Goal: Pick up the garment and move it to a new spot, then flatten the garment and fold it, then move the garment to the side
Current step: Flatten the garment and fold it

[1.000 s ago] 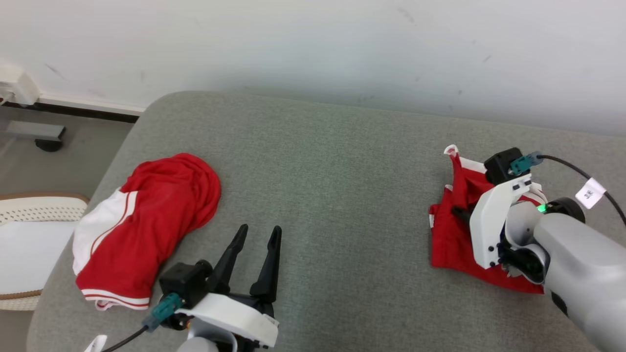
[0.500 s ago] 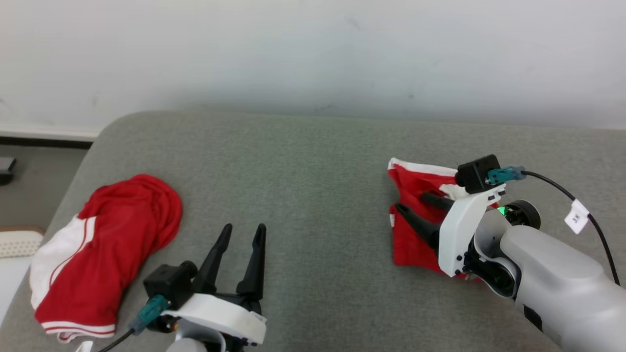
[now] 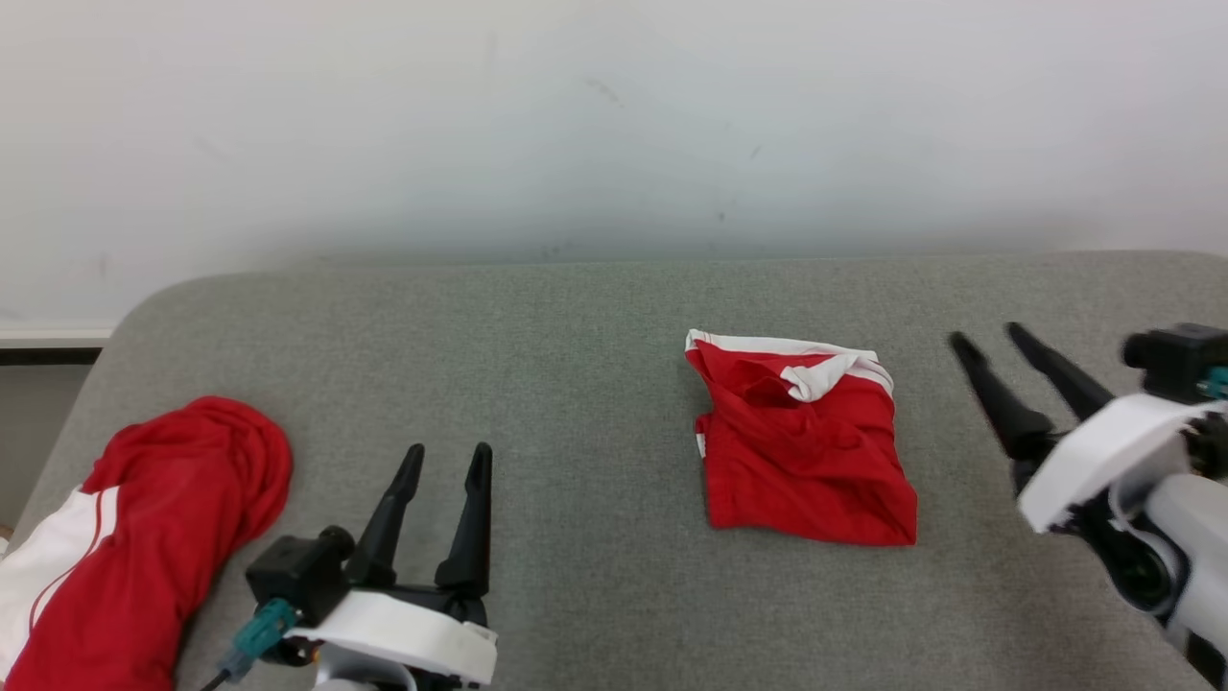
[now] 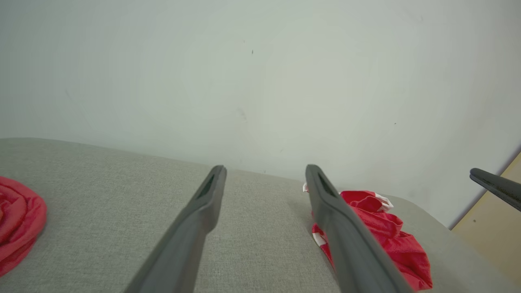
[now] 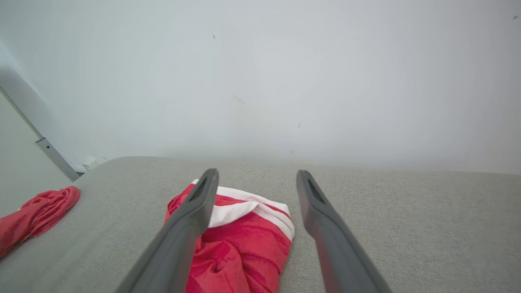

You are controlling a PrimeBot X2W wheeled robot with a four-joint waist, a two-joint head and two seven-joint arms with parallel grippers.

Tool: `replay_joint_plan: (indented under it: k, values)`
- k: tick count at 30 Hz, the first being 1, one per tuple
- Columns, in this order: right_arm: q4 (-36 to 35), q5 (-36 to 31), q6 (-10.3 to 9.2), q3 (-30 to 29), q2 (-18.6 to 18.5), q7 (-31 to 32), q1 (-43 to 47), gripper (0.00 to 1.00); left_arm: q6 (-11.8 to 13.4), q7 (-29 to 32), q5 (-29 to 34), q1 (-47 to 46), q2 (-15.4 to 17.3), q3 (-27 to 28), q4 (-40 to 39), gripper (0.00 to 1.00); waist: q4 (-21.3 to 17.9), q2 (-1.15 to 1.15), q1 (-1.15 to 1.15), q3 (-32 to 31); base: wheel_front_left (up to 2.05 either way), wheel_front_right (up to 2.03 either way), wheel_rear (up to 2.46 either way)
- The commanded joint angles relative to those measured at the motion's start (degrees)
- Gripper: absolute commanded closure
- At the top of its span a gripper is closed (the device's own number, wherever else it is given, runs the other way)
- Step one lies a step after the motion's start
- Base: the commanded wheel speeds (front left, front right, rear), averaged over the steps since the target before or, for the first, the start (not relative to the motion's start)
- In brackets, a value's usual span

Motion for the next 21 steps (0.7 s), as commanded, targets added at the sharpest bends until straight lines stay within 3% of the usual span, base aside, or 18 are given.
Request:
replay_joint_plan:
  k: [1,5,10,17,18,20,21]
  values:
    - [0.9,-0.6,0.02,-1.5,-0.3,-0.6,1.9,0.0,-0.2,0.0,0.6,1.0,0.2,0.5,-0.5,0.0,-0.1,0.0,0.0,0.0,0.0,0.0,0.0]
    - [2.7,-6.4,0.02,-14.8,-0.6,-1.1,7.0,0.0,-0.4,0.0,1.1,1.8,0.2,1.7,-2.2,0.0,-0.7,0.0,0.0,0.3,0.0,0.0,0.0]
    - [0.6,-18.9,0.02,-31.9,3.3,-1.0,16.7,0.0,-0.7,0.0,2.0,2.7,0.2,2.6,-4.0,0.0,-1.3,0.0,0.0,0.6,0.0,0.0,0.0]
    - [-1.5,-30.1,0.02,-41.1,8.8,-1.0,23.8,0.0,-0.8,0.0,1.9,3.0,0.2,2.3,-4.6,0.0,-0.7,0.0,0.0,0.8,0.0,0.0,0.0]
    - [-1.4,-31.0,0.02,-41.5,9.3,-1.0,24.0,0.11,-0.9,0.0,1.8,2.9,0.2,2.1,-4.5,0.0,-0.5,0.0,0.0,0.8,0.0,0.0,0.0]
    - [-1.0,-32.2,0.02,-41.8,9.9,-1.0,23.9,0.85,-0.8,0.0,1.5,2.9,0.2,1.8,-4.3,0.0,0.2,0.0,0.0,1.0,0.0,0.0,0.0]
    - [-0.7,-32.3,0.02,-41.7,10.1,-1.0,23.7,1.0,-0.7,0.0,1.4,2.8,0.2,1.7,-4.3,0.0,0.6,0.0,0.0,1.1,0.0,0.0,0.0]
